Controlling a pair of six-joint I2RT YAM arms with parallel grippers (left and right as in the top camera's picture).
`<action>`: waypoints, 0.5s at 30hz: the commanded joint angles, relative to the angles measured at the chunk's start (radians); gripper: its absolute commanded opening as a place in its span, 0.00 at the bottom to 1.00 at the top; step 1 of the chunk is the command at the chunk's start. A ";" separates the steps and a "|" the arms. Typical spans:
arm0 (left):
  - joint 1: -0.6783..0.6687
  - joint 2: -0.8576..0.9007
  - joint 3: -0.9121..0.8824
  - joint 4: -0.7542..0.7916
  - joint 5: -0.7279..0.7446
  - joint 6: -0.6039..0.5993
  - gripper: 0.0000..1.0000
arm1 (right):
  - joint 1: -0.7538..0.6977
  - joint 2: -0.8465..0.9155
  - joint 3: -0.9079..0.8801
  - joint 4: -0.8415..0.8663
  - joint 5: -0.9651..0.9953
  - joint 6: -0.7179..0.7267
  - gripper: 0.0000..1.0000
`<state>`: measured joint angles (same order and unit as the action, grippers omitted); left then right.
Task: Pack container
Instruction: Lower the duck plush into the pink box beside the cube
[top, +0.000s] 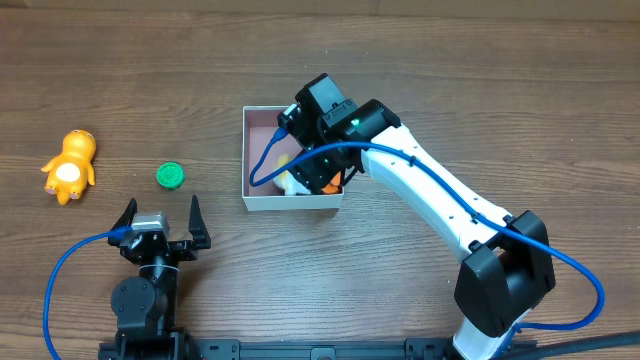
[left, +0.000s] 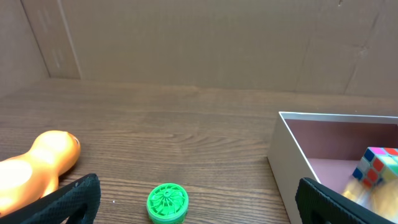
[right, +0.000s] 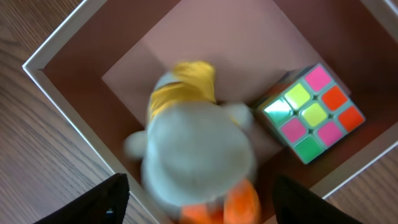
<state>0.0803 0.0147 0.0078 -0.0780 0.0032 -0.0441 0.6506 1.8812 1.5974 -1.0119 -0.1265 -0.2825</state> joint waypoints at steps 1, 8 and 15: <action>0.004 -0.010 -0.003 0.000 -0.006 0.022 1.00 | 0.003 -0.005 -0.004 0.018 -0.005 0.025 0.79; 0.004 -0.010 -0.003 0.000 -0.006 0.022 1.00 | 0.003 -0.005 -0.002 0.045 -0.002 0.051 0.83; 0.004 -0.010 -0.003 0.000 -0.006 0.022 1.00 | 0.003 -0.005 -0.001 0.034 -0.002 0.051 0.81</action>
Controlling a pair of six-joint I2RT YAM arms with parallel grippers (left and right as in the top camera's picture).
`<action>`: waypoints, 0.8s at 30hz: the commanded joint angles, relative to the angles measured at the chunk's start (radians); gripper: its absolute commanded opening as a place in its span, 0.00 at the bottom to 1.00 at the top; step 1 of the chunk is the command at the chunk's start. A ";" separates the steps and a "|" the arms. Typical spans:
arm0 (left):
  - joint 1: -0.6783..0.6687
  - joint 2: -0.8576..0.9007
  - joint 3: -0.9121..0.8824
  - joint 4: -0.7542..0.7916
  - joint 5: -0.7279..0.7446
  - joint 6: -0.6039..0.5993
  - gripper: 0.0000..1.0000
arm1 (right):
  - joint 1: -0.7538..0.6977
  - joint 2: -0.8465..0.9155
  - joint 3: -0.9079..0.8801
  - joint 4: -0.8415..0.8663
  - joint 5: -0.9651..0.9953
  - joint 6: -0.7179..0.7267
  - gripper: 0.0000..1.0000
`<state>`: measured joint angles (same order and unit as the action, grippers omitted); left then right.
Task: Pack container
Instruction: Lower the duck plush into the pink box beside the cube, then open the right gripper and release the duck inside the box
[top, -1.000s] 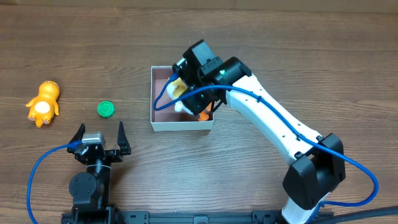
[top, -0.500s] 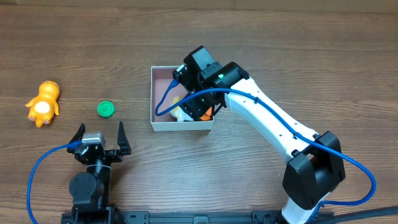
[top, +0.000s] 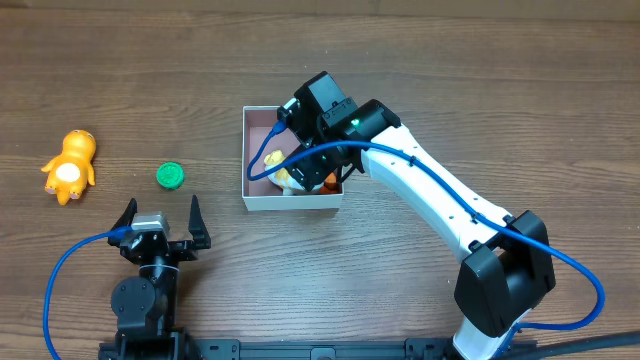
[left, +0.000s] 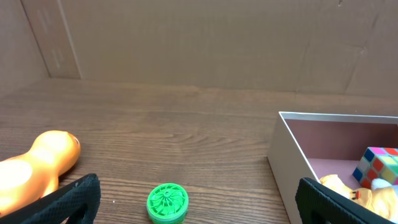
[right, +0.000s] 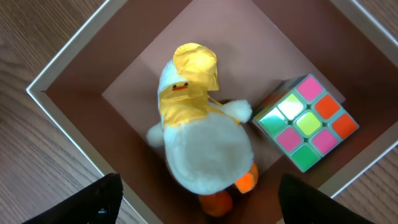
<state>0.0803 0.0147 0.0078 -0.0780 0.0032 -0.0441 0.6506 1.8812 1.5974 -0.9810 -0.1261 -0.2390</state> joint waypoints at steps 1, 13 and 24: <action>0.004 -0.010 -0.003 0.000 -0.006 0.022 1.00 | 0.003 -0.005 -0.001 0.006 -0.002 0.008 0.78; 0.004 -0.010 -0.003 0.000 -0.006 0.022 1.00 | 0.003 -0.005 -0.002 0.102 0.056 0.130 0.28; 0.004 -0.010 -0.003 0.000 -0.006 0.022 1.00 | -0.006 -0.005 -0.026 0.139 0.178 0.315 0.04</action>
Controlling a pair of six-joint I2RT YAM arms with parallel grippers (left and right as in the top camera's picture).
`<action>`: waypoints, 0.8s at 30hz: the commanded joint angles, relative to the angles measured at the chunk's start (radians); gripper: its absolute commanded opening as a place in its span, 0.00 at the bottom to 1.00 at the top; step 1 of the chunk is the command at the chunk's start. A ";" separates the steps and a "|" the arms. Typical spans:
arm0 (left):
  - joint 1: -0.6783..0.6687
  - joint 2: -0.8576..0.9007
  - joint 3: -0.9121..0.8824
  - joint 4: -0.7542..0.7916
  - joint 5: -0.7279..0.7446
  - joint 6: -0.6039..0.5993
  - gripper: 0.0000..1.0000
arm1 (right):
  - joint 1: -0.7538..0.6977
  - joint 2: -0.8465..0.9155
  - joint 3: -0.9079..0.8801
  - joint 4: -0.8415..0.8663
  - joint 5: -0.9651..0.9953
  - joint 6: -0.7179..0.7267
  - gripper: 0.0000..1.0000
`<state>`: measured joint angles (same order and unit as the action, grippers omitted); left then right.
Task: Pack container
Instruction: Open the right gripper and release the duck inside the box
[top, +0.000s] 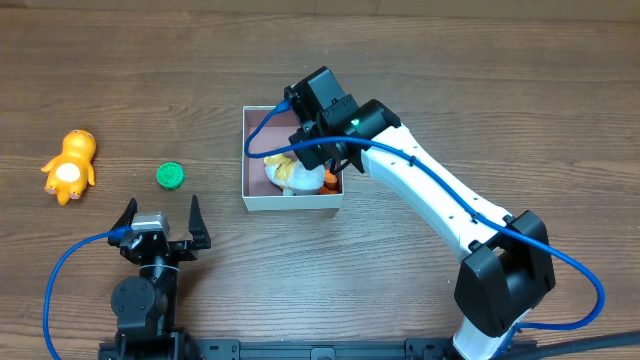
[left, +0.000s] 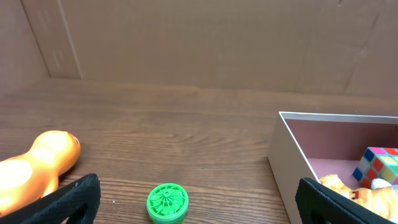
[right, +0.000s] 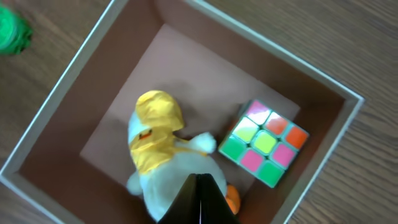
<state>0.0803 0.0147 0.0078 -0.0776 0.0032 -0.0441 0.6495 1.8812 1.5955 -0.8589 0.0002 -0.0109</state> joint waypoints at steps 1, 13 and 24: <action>0.004 -0.010 -0.003 0.000 -0.006 0.022 1.00 | -0.008 -0.005 -0.034 0.020 0.050 0.095 0.04; 0.004 -0.010 -0.003 0.000 -0.006 0.022 1.00 | -0.010 -0.005 -0.092 0.068 0.052 0.121 0.04; 0.004 -0.010 -0.003 0.000 -0.006 0.022 1.00 | -0.010 0.047 -0.104 0.069 0.138 0.166 0.04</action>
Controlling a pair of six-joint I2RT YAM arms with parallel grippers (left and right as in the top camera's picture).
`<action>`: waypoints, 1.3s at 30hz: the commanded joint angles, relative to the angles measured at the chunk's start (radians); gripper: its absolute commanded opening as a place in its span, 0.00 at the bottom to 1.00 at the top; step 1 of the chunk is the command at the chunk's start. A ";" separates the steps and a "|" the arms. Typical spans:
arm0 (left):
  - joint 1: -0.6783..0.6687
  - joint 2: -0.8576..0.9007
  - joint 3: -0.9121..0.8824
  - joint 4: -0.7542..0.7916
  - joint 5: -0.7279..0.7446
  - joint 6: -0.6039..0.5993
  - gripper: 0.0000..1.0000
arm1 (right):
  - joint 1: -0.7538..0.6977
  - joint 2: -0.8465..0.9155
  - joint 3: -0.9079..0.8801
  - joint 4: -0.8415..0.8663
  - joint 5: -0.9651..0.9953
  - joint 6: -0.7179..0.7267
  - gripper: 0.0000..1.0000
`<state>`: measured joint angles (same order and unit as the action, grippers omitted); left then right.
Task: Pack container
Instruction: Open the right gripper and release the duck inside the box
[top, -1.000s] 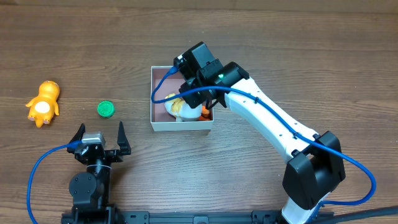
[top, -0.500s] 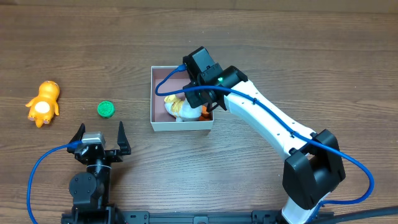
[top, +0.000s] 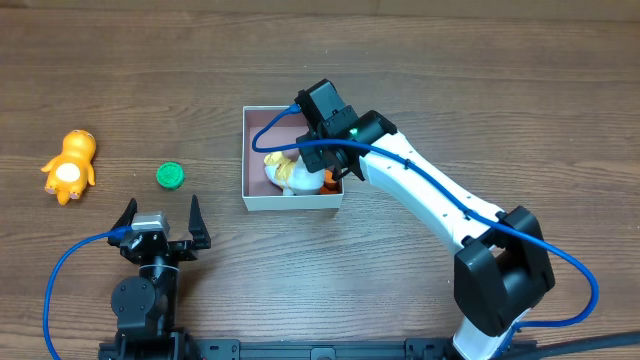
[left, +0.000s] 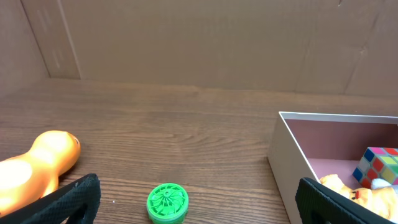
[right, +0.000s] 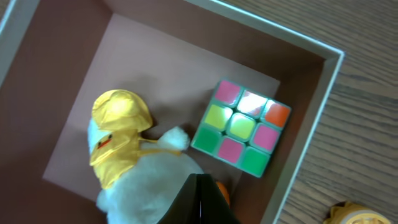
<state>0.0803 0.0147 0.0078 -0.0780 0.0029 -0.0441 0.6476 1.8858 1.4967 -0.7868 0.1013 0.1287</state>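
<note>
A white box (top: 293, 205) with a pink inside stands mid-table. In it lie a white plush duck with a yellow hood (right: 124, 134) and a colourful puzzle cube (right: 242, 127) beside it. My right gripper (right: 202, 202) hangs over the box above the duck, shut with nothing in it. A green cap (top: 170, 175) and an orange toy (top: 68, 165) lie on the table left of the box. My left gripper (left: 199, 202) rests near the front edge, open and empty, with the green cap (left: 167, 202) just ahead of it.
The table is brown wood. A cardboard wall (left: 199, 43) stands at its far side. Something small and yellow (right: 354, 213) shows just outside the box's corner in the right wrist view. The right arm (top: 440, 205) reaches across from the front right.
My right gripper, still shut, has shifted a little across the box, so the cube now sits nearer the middle of its view. Duck, cube, cap and orange toy lie as before.
First my right gripper stood open low in the box with the duck blurred beneath it. Then the duck lay still beside the cube between the open fingers. After that the gripper was shut and higher, and it stays shut. The left arm never moved.
</note>
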 joint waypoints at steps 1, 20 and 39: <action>0.004 -0.010 -0.003 0.000 -0.006 0.022 1.00 | -0.008 0.053 -0.005 -0.008 0.036 0.029 0.04; 0.004 -0.010 -0.003 0.000 -0.006 0.022 1.00 | -0.008 0.121 -0.005 0.020 0.037 0.028 0.04; 0.004 -0.010 -0.003 0.000 -0.006 0.022 1.00 | -0.016 0.167 -0.004 0.001 0.080 0.021 0.04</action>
<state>0.0803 0.0147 0.0078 -0.0780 0.0032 -0.0441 0.6411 2.0438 1.4937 -0.7643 0.1314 0.1516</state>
